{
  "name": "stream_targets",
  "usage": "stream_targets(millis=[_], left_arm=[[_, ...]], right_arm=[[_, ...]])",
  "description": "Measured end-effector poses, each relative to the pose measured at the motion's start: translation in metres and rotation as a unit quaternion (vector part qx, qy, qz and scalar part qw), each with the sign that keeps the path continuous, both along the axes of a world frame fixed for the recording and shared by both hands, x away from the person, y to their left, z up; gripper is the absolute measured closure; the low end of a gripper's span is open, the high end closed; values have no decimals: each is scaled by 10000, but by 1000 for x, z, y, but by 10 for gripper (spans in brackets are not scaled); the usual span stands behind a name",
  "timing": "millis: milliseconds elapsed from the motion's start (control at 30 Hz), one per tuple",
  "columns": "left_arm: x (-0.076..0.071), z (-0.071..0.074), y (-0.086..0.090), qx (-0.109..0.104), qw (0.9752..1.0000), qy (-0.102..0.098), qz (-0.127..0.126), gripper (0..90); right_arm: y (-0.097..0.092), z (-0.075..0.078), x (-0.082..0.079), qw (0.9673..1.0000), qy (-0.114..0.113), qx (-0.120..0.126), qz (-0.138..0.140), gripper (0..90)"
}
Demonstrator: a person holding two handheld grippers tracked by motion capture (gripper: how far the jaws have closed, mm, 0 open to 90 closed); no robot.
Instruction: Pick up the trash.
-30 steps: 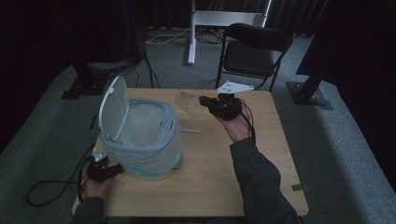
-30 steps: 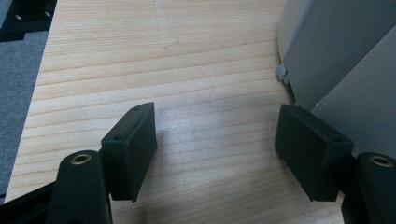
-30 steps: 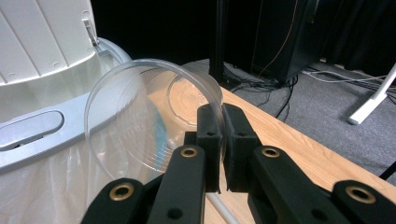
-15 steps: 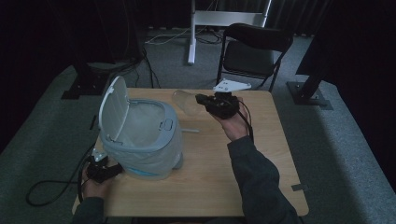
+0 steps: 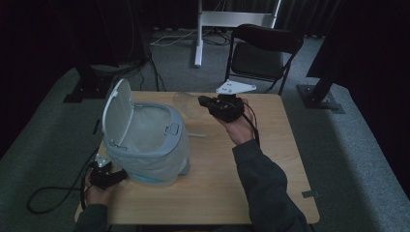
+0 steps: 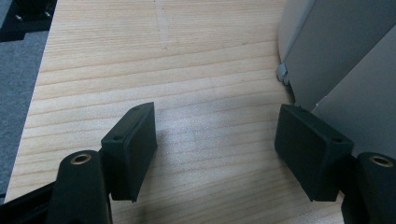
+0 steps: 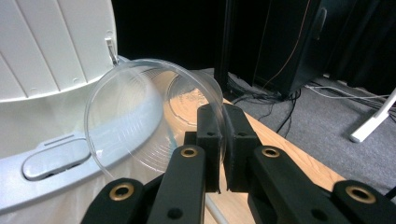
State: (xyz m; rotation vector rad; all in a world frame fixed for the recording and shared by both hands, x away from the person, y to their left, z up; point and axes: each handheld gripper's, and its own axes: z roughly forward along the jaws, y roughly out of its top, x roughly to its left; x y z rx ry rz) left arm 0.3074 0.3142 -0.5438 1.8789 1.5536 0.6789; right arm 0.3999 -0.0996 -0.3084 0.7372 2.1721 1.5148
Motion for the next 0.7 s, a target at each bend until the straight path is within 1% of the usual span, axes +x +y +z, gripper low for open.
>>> stream_targets(millis=[167,433,567,700], left_arm=[[0,0,0,-14,10000,-13,14,301],[0,0,0,-16,10000,-13,15,301],[0,0,0,4,10000,2,-3,300],[0,0,0,-17,10000,-15,16,300]], right_arm=[[5,4,-3,9999,-67,27,83,861],[13,8,-4,9998,-103,39,157,861],[20,11,-6,9995,-183,35,250,861],[28,14,-9,9991,-215,35,352,861]])
